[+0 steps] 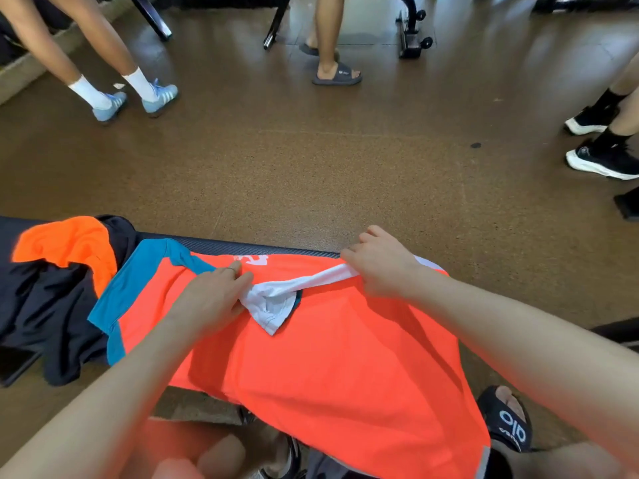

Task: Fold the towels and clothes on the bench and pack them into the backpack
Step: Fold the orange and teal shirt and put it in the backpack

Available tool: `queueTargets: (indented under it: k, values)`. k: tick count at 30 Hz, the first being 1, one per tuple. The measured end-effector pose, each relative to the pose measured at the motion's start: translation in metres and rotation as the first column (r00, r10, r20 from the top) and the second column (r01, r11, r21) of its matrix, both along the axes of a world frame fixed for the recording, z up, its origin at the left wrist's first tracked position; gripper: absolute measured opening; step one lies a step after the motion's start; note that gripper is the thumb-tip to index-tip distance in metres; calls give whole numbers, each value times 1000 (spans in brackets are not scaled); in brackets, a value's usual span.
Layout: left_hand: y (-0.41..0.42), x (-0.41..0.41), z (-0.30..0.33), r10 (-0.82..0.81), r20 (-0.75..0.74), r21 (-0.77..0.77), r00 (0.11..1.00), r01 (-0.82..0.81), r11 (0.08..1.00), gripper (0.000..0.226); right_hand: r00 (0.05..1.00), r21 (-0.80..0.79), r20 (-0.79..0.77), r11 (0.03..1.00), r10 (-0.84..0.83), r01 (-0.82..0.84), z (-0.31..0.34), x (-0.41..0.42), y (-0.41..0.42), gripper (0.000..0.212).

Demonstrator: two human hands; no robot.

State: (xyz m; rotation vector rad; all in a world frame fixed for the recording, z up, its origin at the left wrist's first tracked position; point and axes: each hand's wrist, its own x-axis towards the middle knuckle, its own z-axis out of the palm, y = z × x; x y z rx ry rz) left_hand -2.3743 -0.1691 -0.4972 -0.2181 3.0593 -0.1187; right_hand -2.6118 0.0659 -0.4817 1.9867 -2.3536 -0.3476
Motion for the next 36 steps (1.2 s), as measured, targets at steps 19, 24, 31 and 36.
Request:
queueTargets:
  k: [19,24,31,36]
  values:
    - [-16,-53,41,382,-146,177,912,-356,917,21,843,4,262,874,-470,486,-2,-65,69,10]
    - [-10,-51,36,384,-123,177,915,-360,916,18,899,30,-22,899,-436,437,6,-81,85,10]
    - [-1,-43,34,448,-138,150,884,-428,891,21,842,-119,-91,845,-532,521,24,-63,122,23]
    - [9,-29,21,420,-66,121,905,-411,904,29,864,-243,-13,840,-503,485,0,-21,168,25]
